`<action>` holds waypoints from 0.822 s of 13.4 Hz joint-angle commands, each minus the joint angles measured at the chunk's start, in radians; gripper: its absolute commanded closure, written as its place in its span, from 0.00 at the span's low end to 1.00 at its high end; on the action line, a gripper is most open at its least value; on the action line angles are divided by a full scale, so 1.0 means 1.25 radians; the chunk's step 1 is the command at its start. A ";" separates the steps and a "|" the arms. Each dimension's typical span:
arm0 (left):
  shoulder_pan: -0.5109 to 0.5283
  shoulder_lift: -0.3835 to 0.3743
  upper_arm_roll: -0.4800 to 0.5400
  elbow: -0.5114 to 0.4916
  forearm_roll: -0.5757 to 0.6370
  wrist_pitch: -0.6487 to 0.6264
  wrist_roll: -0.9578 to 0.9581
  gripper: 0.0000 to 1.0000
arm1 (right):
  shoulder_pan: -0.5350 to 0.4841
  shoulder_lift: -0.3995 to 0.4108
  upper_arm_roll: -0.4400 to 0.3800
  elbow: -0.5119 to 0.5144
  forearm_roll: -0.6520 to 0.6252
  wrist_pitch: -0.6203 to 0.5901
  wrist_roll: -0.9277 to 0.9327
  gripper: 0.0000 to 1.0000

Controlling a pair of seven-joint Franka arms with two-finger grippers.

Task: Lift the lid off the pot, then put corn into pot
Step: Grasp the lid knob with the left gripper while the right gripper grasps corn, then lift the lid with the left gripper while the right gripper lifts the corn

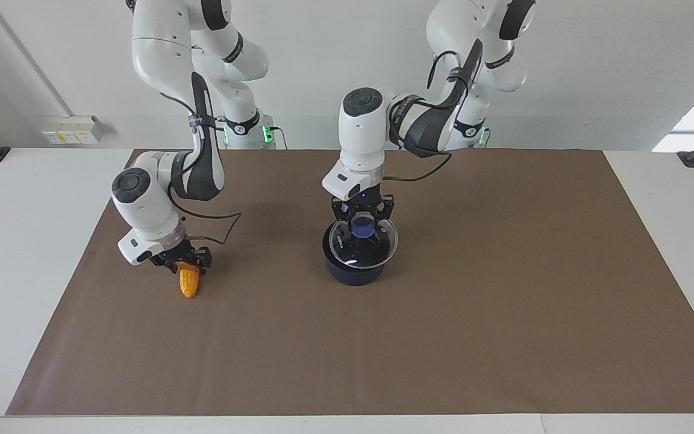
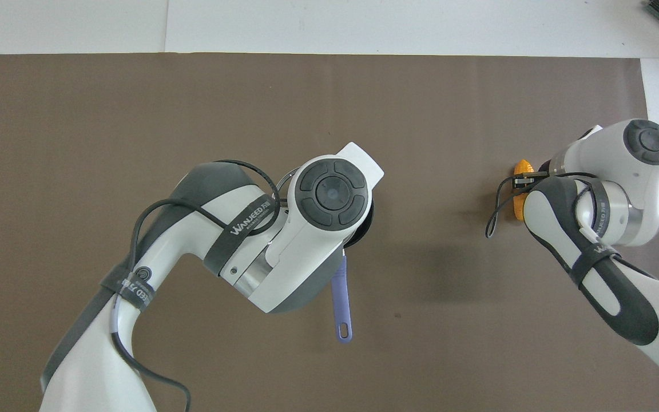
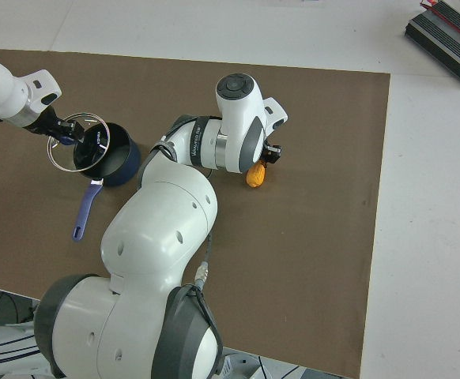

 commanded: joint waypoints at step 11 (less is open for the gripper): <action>0.252 -0.146 -0.004 -0.272 -0.026 0.153 0.437 1.00 | 0.001 -0.159 0.163 0.111 0.015 -0.230 0.230 1.00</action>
